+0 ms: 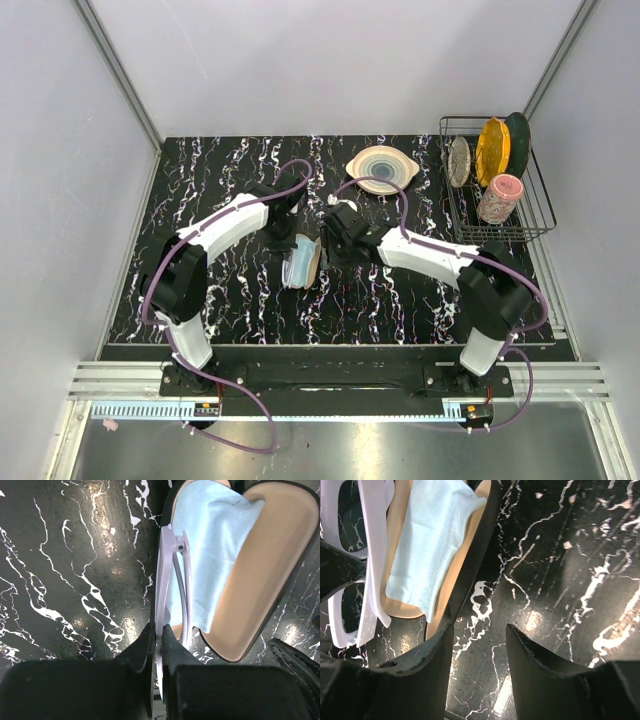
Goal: Organize the sunglasses
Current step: Pick up the opened sunglasses case from the center of the board.
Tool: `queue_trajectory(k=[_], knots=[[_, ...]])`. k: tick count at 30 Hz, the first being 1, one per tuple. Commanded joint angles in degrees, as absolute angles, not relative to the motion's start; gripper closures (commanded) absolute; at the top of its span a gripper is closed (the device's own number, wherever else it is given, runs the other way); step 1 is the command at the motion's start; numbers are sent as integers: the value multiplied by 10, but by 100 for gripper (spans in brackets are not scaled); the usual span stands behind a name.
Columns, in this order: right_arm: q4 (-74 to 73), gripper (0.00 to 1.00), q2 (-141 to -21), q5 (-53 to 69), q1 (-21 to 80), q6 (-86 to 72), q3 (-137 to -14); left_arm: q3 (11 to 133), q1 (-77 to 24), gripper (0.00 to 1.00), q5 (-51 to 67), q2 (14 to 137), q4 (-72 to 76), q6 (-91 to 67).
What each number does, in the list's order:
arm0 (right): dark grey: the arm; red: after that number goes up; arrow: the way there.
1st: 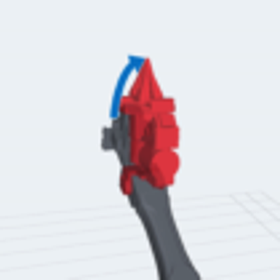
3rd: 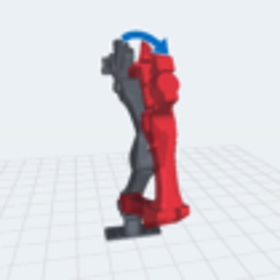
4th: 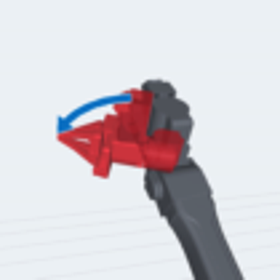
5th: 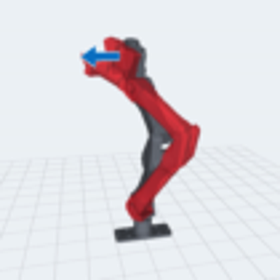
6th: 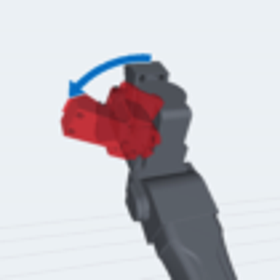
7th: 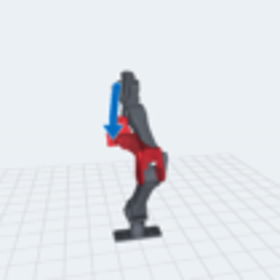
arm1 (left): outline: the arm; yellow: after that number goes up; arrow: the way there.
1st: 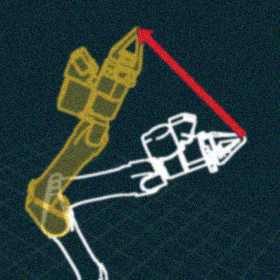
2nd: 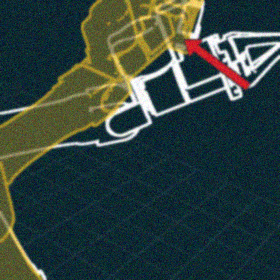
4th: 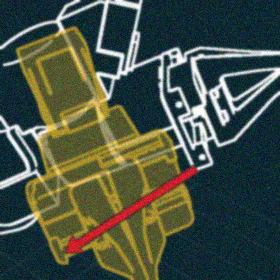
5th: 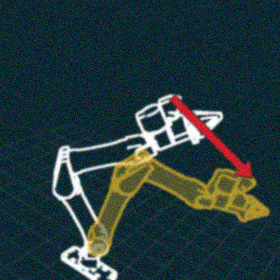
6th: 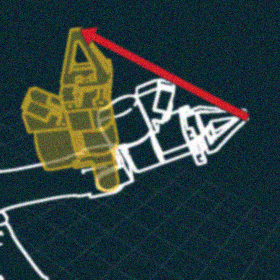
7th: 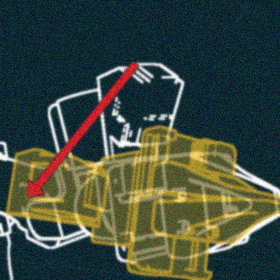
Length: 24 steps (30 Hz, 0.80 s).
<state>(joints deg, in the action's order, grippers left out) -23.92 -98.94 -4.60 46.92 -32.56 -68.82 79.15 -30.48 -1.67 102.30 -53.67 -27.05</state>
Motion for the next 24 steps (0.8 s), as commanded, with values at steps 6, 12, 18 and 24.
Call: queue_trajectory(k=[6, 12, 18, 24], knots=[[-187, 48, -1043, -2, 463, -316, -747, 775, -304, 100, -54, 1027, -524, -272], [-174, 47, -1060, -3, 462, -316, -761, 766, -304, 100, -47, 1029, -518, -263], [-165, 44, -1069, -3, 462, -325, -772, 767, -299, 100, -39, 1027, -512, -252], [-156, 44, -1072, -3, 460, -350, -785, 758, -287, 100, -14, 1027, -503, -244]])
